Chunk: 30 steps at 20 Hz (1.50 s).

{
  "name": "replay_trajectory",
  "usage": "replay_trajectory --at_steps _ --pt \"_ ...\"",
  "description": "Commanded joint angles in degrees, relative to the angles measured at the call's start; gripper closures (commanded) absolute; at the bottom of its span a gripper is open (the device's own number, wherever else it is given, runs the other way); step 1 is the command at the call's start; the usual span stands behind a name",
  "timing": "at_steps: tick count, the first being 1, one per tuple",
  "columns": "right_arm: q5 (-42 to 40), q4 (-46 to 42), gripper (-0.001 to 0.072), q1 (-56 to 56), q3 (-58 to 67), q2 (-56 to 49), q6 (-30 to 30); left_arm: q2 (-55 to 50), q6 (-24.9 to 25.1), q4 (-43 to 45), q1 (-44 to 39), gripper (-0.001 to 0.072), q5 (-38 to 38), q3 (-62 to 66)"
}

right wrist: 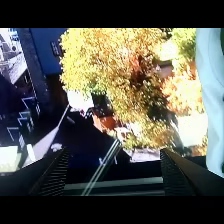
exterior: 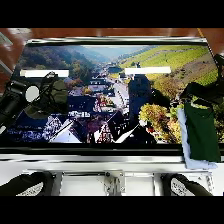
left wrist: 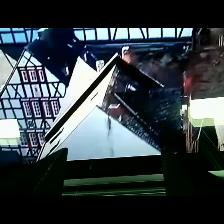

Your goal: Fold the shirts.

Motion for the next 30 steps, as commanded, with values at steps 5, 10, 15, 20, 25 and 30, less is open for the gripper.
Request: replay_trajectory --at_steps 5,10,15,20,25,30 --pt "-1.2 0.0 0.0018 0.0 0.0 0.0 0.0 0.0 0.0 0.0 0.0 0.0052 0.0 0.0" --pt "-5.4 0.0 0.0018 0.0 0.0 0.0 0.0 0.0 0.0 0.0 0.0 0.0052 0.0 0.0" --pt "-8.7 0.1 0.0019 0.0 0.0 -0.2 0.0 0.0 0.0 0.0 0.0 0.0052 0.0 0.0" --pt "-3.1 0.4 0.0018 0.0 -3.1 -1.1 -2.8 -1.5 0.0 -0.4 0.0 0.0052 13.8 0.0" --pt "-8.7 1.4 0.0018 0.0 -11.5 -1.1 -4.4 -2.6 0.0 -3.2 -0.2 0.0052 20.5 0.0" --pt "-17.4 2.5 0.0018 0.0 -12.9 -1.1 -5.2 -2.6 0.0 -1.1 0.9 0.0072 22.7 0.0"
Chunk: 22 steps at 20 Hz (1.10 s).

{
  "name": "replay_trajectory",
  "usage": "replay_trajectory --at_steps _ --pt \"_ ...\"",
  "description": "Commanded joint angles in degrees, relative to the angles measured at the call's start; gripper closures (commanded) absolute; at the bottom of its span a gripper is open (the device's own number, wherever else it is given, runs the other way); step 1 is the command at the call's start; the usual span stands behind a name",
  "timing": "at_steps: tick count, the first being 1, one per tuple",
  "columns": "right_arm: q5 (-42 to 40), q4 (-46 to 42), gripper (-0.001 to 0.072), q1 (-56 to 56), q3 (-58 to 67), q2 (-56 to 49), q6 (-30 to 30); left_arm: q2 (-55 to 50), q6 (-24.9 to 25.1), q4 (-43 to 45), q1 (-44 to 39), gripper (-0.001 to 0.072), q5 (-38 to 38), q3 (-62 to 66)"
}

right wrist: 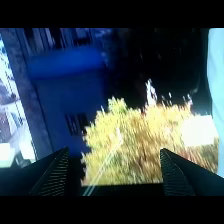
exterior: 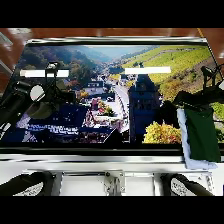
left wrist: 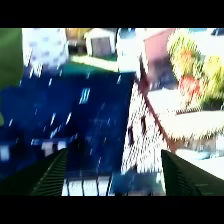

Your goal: Fold the shirts.

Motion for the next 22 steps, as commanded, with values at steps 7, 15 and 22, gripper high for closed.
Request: replay_trajectory --at_steps 7,15,22 --pt "-10.2 0.5 0.0018 0.0 -1.1 0.0 -3.7 -5.8 -2.8 2.5 22.0 -0.0008 0.6 3.7" --pt "-10.9 0.7 0.0018 0.0 -1.1 0.0 -4.2 -22.2 -1.9 -9.1 32.8 -0.0011 -0.3 6.7" --pt "-11.0 2.6 0.0019 0.0 -1.1 0.0 -4.2 -26.6 -2.4 -18.3 31.5 0.0497 10.9 6.7"
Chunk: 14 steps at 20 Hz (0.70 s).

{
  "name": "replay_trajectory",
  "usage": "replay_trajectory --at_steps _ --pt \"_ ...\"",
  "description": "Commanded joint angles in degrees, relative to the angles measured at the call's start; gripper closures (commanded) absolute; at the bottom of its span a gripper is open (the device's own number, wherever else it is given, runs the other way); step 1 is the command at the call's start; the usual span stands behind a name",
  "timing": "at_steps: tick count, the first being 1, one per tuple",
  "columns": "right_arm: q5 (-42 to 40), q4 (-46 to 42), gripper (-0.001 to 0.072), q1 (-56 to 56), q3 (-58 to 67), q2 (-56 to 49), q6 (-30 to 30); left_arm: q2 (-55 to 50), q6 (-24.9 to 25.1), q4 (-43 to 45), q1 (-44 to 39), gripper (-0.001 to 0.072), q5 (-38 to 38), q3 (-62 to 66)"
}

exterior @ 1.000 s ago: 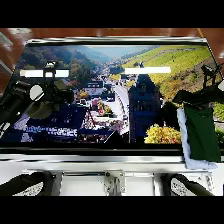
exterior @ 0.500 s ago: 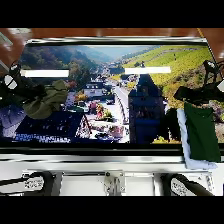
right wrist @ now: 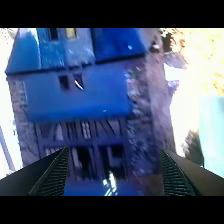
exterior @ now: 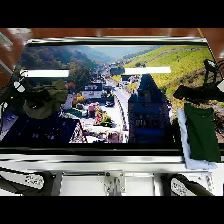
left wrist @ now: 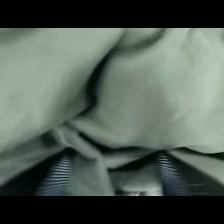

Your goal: Fold the shirts.

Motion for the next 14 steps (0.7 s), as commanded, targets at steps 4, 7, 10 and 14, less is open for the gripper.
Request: replay_trajectory --at_steps 4,7,10,14 --pt "-1.7 0.8 0.0019 0.0 0.0 0.0 -3.6 3.8 8.9 -10.9 -1.7 0.0667 0.8 1.2" --pt "-1.6 0.9 0.0026 0.0 0.9 0.5 -7.8 15.8 15.9 -10.9 -6.5 0.0667 0.7 1.9" --pt "1.0 1.0 0.0027 0.0 5.6 3.9 -8.1 31.4 17.2 -10.9 -13.2 0.0667 0.7 2.1" --pt "4.6 1.1 0.0026 0.0 14.4 11.6 -8.0 47.2 15.5 -14.0 -24.0 0.0667 0.9 2.1"
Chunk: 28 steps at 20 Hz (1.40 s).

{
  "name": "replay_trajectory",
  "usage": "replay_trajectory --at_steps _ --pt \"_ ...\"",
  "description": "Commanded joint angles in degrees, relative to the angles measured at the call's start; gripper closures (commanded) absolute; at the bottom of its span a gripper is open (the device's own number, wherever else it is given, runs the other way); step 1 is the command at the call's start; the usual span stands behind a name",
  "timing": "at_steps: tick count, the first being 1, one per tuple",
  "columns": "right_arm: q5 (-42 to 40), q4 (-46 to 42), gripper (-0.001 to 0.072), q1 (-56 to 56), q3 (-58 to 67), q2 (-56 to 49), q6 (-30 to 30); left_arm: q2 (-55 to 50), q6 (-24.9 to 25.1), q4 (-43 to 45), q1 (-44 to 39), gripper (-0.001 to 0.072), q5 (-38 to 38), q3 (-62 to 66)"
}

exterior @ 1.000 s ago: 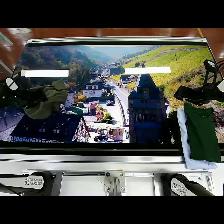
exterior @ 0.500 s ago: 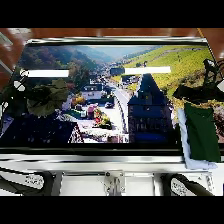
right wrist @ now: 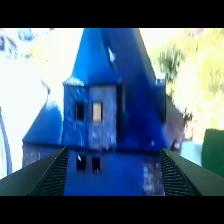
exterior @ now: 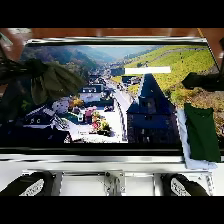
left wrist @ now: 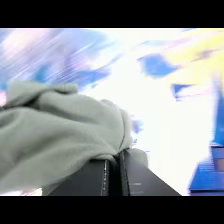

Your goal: Fold the shirts.

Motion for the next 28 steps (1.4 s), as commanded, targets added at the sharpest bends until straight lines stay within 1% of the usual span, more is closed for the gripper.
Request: replay_trajectory --at_steps 1,3,4,6,7,9,11,12,13,14,15,16,17,20,22,23,25,27,28 --pt "4.2 0.1 0.0026 0.0 7.0 6.1 -0.5 12.5 -1.7 -2.6 -9.9 0.0667 0.3 0.0" --pt "7.1 0.0 0.0027 0.0 8.4 9.2 -0.4 13.3 -3.1 -2.6 -16.0 0.0667 0.3 -0.2" --pt "10.0 0.0 0.0027 0.0 8.4 10.1 -0.1 12.6 -3.7 -2.6 -19.1 0.0667 0.4 -0.9" --pt "17.6 -0.2 0.0027 0.0 8.0 10.1 0.3 9.6 -7.3 -2.6 -24.7 0.0667 1.0 -3.5" --pt "18.2 -0.2 0.0027 0.0 6.9 10.1 0.4 7.6 -8.4 -2.6 -28.0 0.0667 2.6 -5.6" --pt "18.2 -0.2 0.0027 0.0 2.8 10.1 0.4 2.4 -9.1 -2.8 -34.6 0.0666 8.5 -10.0" --pt "17.9 -0.1 0.0026 0.0 -4.0 10.1 0.6 -4.7 -14.0 -2.9 -40.0 0.0666 14.6 -12.8" --pt "17.2 -0.1 0.0026 0.0 -8.1 10.1 0.6 -8.6 -15.4 -2.9 -42.0 0.0666 16.3 -12.8" --pt "16.1 -0.1 0.0026 0.0 -11.8 10.1 0.6 -12.7 -15.3 -4.5 -43.5 0.0636 17.9 -12.7" --pt "14.7 0.0 0.0026 0.0 -15.4 10.1 0.6 -15.9 -15.2 -7.1 -44.1 0.0298 18.3 -12.3" --pt "13.4 0.4 0.0026 0.0 -18.7 10.1 0.6 -18.4 -15.2 -10.4 -43.6 0.0006 17.2 -11.6" --pt "12.4 0.7 0.0026 0.0 -21.0 10.1 0.6 -19.8 -14.9 -11.8 -41.9 -0.0003 13.5 -10.5" --pt "11.4 0.9 0.0026 0.0 -23.0 10.1 0.6 -19.9 -13.7 -11.4 -39.4 -0.0002 8.8 -9.6" --pt "8.6 0.9 0.0026 0.0 -25.7 10.0 0.5 -17.3 -6.2 -9.6 -26.8 -0.0002 -10.1 -8.2" --pt "7.8 1.3 0.0026 0.0 -26.0 8.9 0.3 -14.2 -4.6 -5.0 -18.4 -0.0002 -19.9 -9.3" --pt "7.3 1.6 0.0026 0.0 -26.0 7.9 0.2 -12.4 -4.6 -3.5 -15.0 -0.0002 -21.6 -11.2" --pt "7.1 4.7 0.0026 0.0 -26.0 4.5 0.1 -9.0 -4.6 -4.8 -9.7 -0.0004 -22.0 -17.5" --pt "7.1 10.4 0.0026 0.0 -26.0 -0.4 -1.3 -8.5 -4.5 -9.2 -7.8 -0.0005 -20.7 -24.8" --pt "7.1 13.6 0.0026 0.0 -26.0 -2.8 -2.3 -8.8 -4.5 -11.2 -8.2 -0.0005 -17.9 -28.4"
